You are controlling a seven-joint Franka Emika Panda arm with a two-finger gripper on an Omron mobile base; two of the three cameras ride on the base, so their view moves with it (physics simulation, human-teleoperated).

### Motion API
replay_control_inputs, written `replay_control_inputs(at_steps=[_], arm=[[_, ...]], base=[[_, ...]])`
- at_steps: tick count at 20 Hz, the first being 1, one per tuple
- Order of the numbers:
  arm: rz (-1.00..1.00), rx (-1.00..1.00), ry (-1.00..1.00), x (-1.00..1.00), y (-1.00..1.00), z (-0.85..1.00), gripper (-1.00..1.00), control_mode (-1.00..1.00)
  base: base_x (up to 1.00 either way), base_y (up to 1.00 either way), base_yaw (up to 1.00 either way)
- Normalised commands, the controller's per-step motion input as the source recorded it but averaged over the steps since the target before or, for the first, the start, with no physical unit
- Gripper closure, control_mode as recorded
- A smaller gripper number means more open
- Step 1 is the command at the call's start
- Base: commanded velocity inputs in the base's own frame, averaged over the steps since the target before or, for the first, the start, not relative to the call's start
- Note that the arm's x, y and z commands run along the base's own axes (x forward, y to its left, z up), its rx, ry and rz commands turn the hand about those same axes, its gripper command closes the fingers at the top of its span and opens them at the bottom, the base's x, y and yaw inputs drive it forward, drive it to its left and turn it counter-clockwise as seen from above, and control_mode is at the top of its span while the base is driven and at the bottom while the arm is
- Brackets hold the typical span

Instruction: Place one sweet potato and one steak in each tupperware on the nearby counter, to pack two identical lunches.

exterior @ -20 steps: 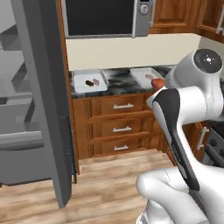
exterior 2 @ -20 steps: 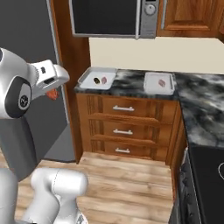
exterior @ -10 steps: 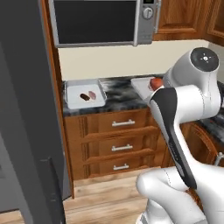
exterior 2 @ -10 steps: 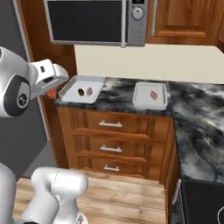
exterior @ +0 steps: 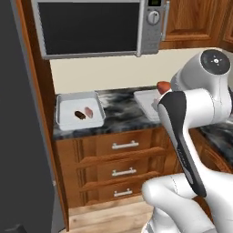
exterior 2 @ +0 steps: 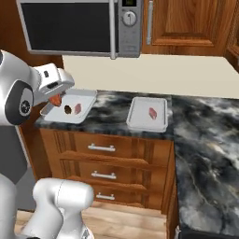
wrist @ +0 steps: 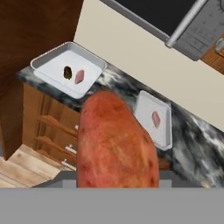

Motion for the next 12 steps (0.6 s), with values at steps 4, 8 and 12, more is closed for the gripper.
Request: replay_control_inputs(at_steps=[4,8,12], arm=[[0.00,0.00,0.00,0.00,0.00,0.00,1.00,1.00],[0.00,0.00,0.00,0.00,0.00,0.00,1.00,1.00],[0.00,0.00,0.00,0.00,0.00,0.00,1.00,1.00]], base=[[0.75,-0.32,-0.02],[0.71,-0.43,-0.01],[0.68,-0.46,-0.01]])
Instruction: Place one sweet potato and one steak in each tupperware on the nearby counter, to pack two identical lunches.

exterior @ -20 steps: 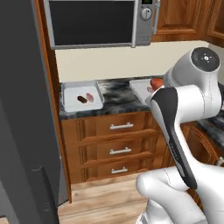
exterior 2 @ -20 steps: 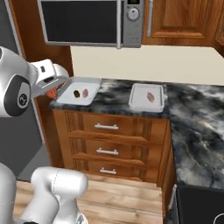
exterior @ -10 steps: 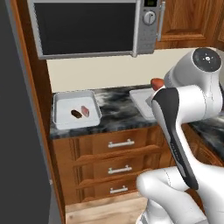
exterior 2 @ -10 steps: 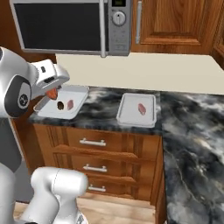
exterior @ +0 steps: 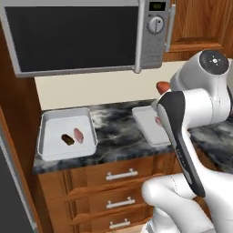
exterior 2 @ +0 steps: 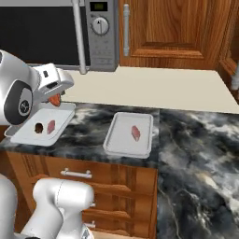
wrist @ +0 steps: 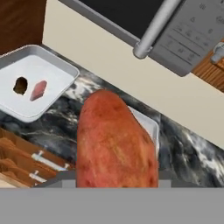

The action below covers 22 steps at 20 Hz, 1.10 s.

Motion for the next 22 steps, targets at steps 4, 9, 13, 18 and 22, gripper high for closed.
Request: replay_control_inputs(at_steps=[4,9,13,18,22], arm=[[0.00,0.00,0.00,0.00,0.00,0.00,1.00,1.00],[0.00,0.00,0.00,0.00,0.00,0.00,1.00,1.00],[0.00,0.00,0.00,0.00,0.00,0.00,1.00,1.00],[0.00,0.00,0.00,0.00,0.00,0.00,1.00,1.00],[0.00,0.00,0.00,0.00,-0.14,-0.05,1.00,-1.00]], base=[[0.65,-0.43,-0.01],[0.61,-0.36,-0.01],[0.59,-0.38,0.00],[0.53,-0.37,0.00],[0.08,-0.15,0.00]])
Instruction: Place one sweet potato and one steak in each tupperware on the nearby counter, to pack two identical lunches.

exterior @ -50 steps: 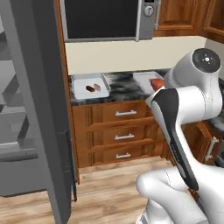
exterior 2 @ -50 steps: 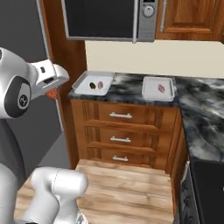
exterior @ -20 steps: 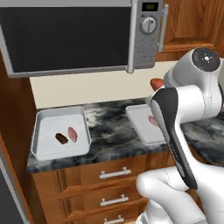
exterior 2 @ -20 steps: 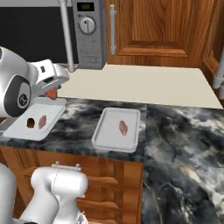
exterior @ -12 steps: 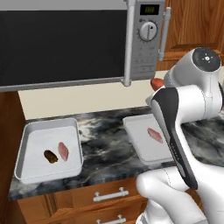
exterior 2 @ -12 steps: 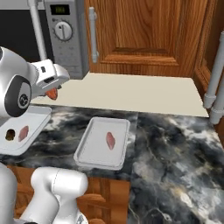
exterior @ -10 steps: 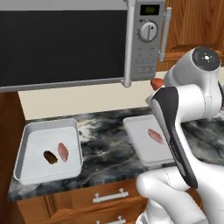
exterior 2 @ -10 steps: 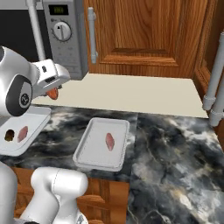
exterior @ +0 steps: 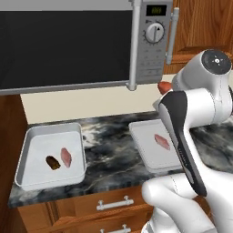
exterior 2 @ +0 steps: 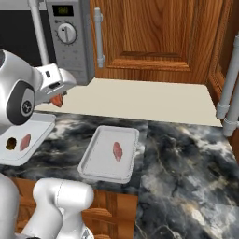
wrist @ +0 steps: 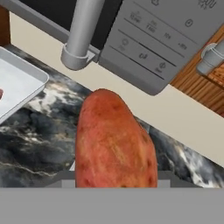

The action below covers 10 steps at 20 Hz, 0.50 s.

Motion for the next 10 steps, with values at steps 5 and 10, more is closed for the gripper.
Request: replay_control_inputs(at_steps=[5,10], arm=[[0.00,0.00,0.00,-0.01,-0.33,-0.31,1.00,-1.00],[0.00,0.00,0.00,0.00,-0.21,-0.72,1.00,-1.00]], base=[[0.00,0.00,0.00],[0.00,0.00,0.00]])
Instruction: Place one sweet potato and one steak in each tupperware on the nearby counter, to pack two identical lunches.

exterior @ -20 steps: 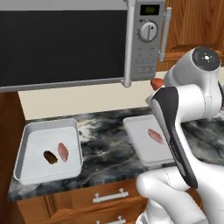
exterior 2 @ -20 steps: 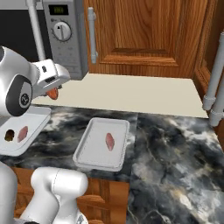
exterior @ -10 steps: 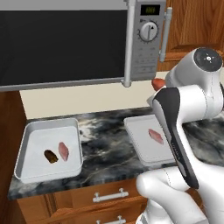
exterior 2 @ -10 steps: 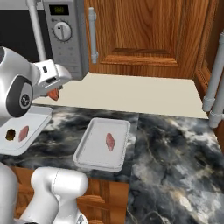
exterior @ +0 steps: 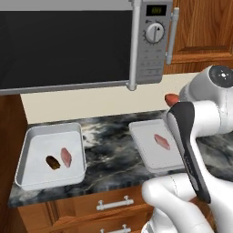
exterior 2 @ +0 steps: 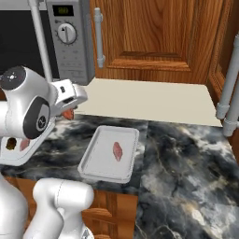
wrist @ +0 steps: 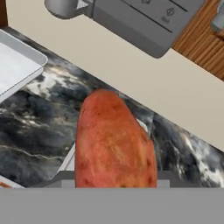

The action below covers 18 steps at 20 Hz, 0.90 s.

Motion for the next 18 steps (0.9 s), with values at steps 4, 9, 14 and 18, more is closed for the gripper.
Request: replay_control_inputs(at_steps=[4,9,14,18], arm=[[0.00,0.00,0.00,0.00,-0.11,-0.83,1.00,-1.00],[-0.01,0.00,0.05,0.00,-0.01,-0.80,1.00,-1.00],[-0.03,0.00,0.09,0.01,0.00,-0.59,1.00,-1.00],[-0.02,0.01,0.08,0.07,0.00,-0.44,1.00,-1.00]], base=[[0.00,0.00,0.00],[0.00,0.00,0.00],[0.00,0.00,0.00],[0.00,0.00,0.00]])
